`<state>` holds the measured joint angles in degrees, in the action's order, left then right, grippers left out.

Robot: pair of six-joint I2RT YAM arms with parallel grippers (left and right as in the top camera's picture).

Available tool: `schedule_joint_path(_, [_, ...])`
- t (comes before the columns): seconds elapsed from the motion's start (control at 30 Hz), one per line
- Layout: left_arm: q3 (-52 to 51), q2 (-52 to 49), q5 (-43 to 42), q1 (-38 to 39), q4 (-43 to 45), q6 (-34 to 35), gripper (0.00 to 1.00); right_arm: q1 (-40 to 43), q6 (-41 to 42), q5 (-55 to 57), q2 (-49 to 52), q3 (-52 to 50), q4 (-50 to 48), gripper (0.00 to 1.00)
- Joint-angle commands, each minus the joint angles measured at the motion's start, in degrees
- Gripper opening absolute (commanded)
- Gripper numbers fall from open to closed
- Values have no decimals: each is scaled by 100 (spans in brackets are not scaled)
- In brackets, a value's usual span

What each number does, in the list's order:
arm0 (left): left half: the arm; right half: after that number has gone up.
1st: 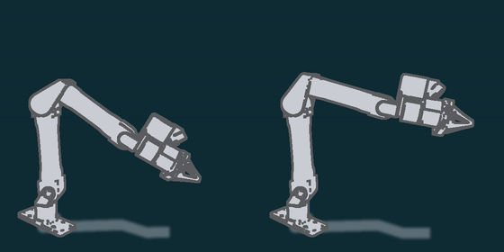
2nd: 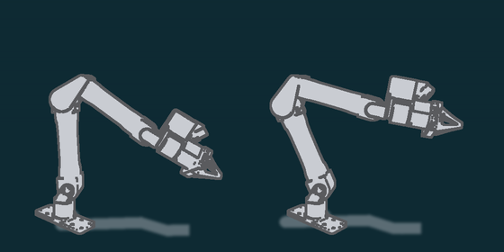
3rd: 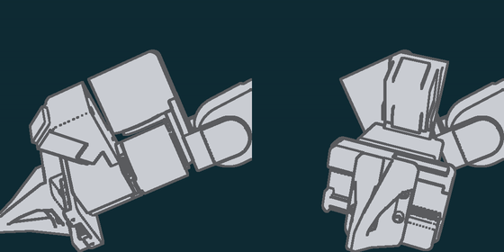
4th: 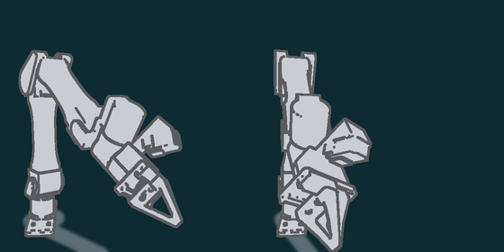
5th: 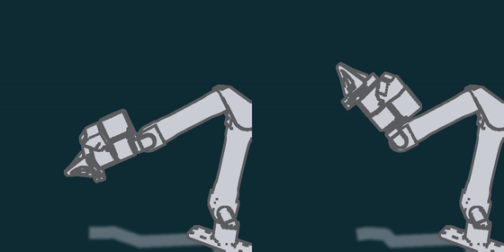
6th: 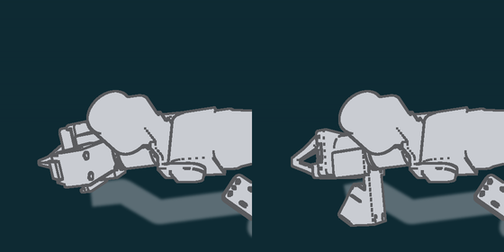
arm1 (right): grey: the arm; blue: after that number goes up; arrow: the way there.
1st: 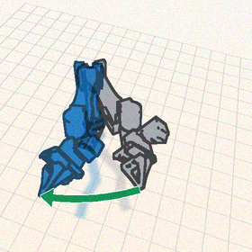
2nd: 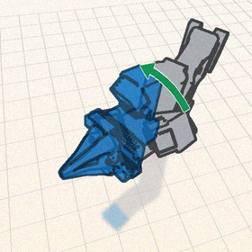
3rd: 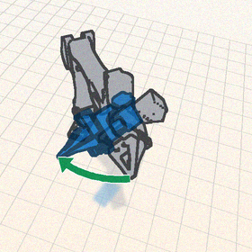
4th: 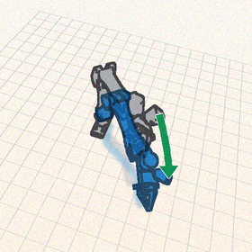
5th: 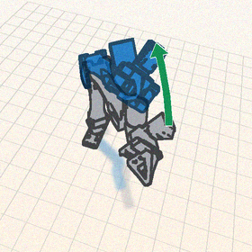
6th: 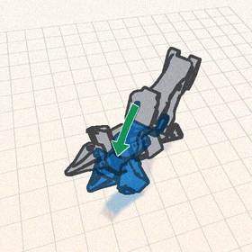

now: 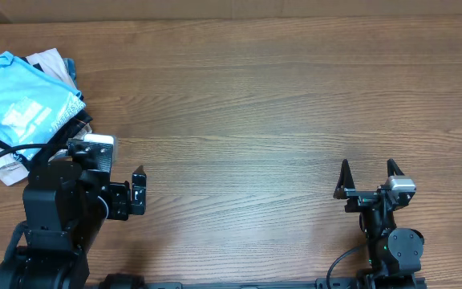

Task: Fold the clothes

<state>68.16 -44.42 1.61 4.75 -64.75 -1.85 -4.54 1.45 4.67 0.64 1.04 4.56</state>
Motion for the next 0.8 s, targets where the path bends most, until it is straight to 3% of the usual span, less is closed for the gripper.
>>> schedule_joint_path(0.0, [13, 20, 48, -13, 4, 57, 100, 7, -22, -24, -31, -57, -17, 100])
schedule_joint_path(0.23, [13, 74, 96, -24, 13, 57, 100, 7, -22, -24, -31, -57, -17, 100])
schedule_joint_path(0.47, [-144, 667, 92, -52, -595, 57, 100, 7, -20, -22, -31, -57, -17, 100])
schedule_joint_path(0.63, [-885, 1460, 83, -103, -435, 59, 100, 7, -22, -22, -31, -57, -17, 100])
schedule_joint_path(0.77, [-2131, 2356, 46, -103, 435, 57, 100, 7, -22, -24, -31, -57, -17, 100])
